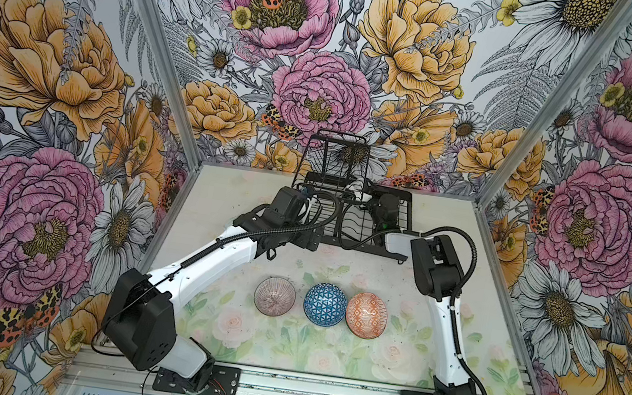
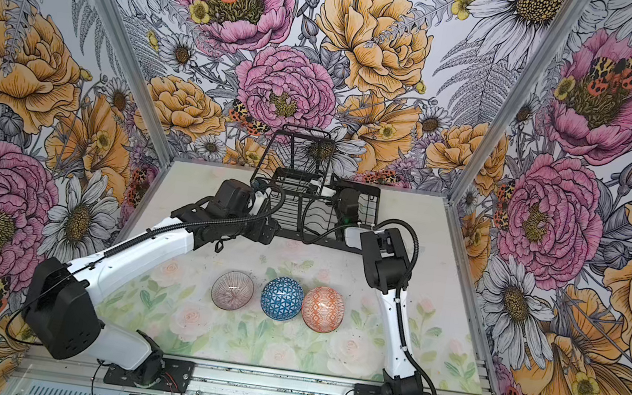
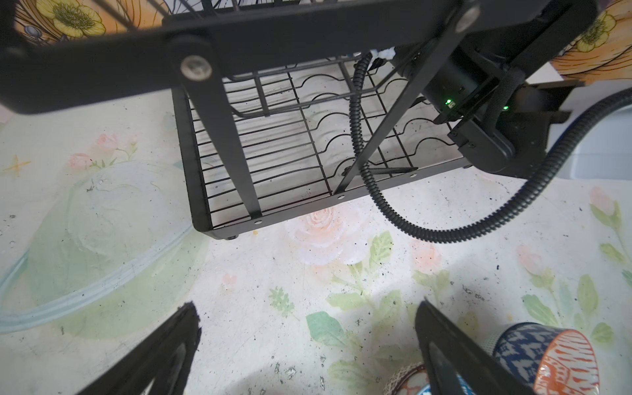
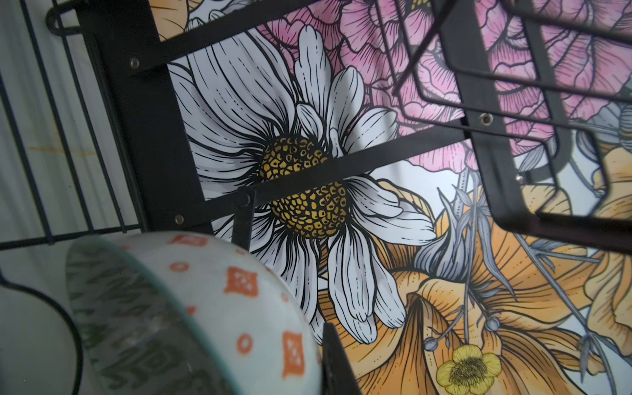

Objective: Load the bowls into the dish rack
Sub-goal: 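Lower the pale green bowl into a rack slot and open the right gripper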

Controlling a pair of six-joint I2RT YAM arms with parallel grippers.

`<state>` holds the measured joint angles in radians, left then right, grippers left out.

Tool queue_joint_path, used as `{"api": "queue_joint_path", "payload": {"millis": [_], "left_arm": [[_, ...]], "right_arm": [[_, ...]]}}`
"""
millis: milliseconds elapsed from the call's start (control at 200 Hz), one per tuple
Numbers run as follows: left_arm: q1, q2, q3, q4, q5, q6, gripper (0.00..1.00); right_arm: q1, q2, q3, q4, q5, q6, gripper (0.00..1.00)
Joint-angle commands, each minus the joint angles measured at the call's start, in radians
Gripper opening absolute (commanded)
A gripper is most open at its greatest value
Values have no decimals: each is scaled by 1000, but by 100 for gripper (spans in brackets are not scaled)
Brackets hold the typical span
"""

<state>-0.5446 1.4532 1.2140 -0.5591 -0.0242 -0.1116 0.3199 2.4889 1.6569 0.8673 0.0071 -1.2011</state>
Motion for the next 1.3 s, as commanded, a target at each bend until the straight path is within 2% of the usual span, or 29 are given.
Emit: {"api": "queue_joint_path", "payload": {"millis": [0, 220, 300, 465, 580, 766, 1021, 1106, 1131, 1226, 1266, 1296], "left_arm": [[11, -1, 25, 0, 26, 19, 99], [12, -1, 19, 0, 24, 21, 99], [12, -1, 17, 0, 25, 21, 99], [12, -2, 12, 1, 25, 19, 99], [12, -4, 10, 0, 24, 19, 99], [12, -5, 4, 0, 24, 19, 99], [12, -17, -5, -1, 20, 15, 99], [12, -25, -10, 1, 17, 15, 99], [12, -27, -13, 2, 14, 15, 99], [14, -33, -23, 1, 4, 15, 99], [17, -35, -27, 2, 3, 16, 99], [18, -34, -30, 2, 1, 16, 99]], "right_arm": [[21, 29, 58, 40, 7, 28, 0], [28, 39, 74, -1, 9, 31, 0], [30, 34, 75, -27, 12, 34, 8], [30, 27, 74, -47, 20, 39, 9], [31, 16, 74, -61, 20, 47, 14], [30, 5, 87, -105, 11, 52, 29], [30, -11, 94, -126, 12, 52, 36], [31, -38, 72, -123, 14, 48, 47], [28, -53, 59, -120, 13, 48, 57], [24, -111, -1, -113, 3, 62, 86], [22, -142, -33, -113, -3, 66, 95], [21, -159, -53, -113, -7, 67, 97]]}}
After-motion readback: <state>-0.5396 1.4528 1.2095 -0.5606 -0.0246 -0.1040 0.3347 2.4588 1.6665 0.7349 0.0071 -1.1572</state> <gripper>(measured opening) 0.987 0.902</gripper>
